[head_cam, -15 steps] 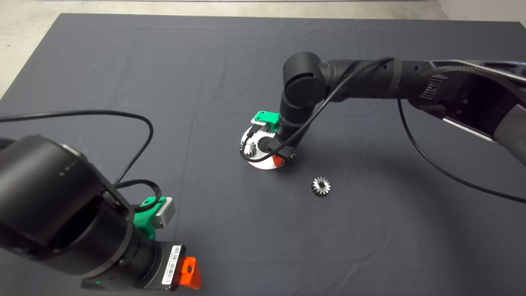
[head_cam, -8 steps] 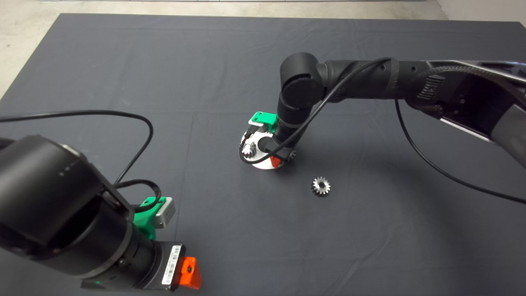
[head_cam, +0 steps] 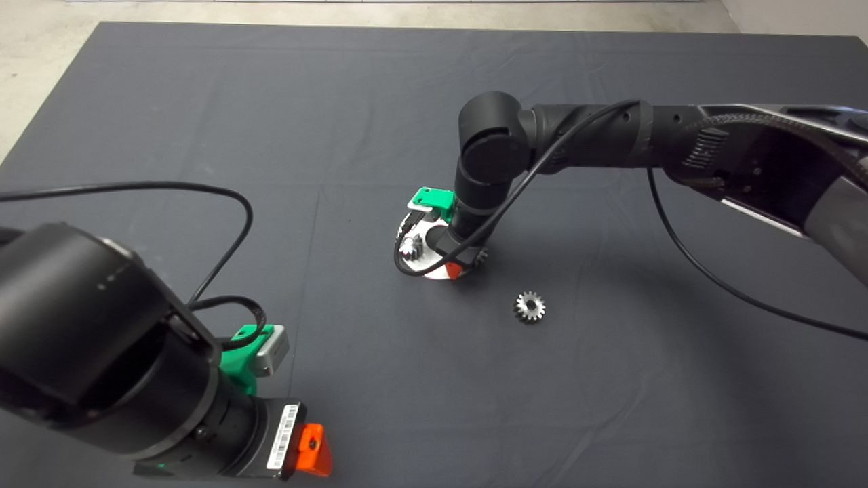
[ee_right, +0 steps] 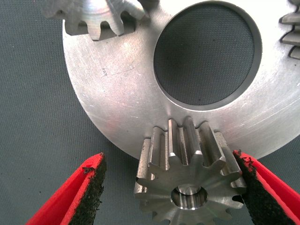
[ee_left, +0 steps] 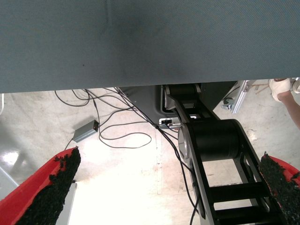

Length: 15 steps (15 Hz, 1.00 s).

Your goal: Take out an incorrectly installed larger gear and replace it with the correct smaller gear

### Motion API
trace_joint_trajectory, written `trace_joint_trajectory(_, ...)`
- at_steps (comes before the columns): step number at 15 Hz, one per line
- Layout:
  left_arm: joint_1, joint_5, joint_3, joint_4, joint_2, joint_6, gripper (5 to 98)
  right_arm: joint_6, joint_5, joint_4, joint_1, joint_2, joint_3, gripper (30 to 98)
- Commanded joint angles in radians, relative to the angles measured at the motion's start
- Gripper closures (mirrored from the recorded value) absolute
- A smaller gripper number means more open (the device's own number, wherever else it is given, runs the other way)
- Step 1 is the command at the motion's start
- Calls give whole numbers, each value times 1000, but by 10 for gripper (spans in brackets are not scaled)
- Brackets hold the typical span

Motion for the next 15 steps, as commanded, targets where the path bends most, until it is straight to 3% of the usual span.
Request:
trace_joint_trajectory(1, -13, -1, 18, -12, -4, -8, 54, -37, -107, -41, 3, 0, -10, 587)
trace_joint_trajectory(15, -12, -1, 19, -14, -4, -8, 54, -55, -108, -45, 4, -17, -10, 736)
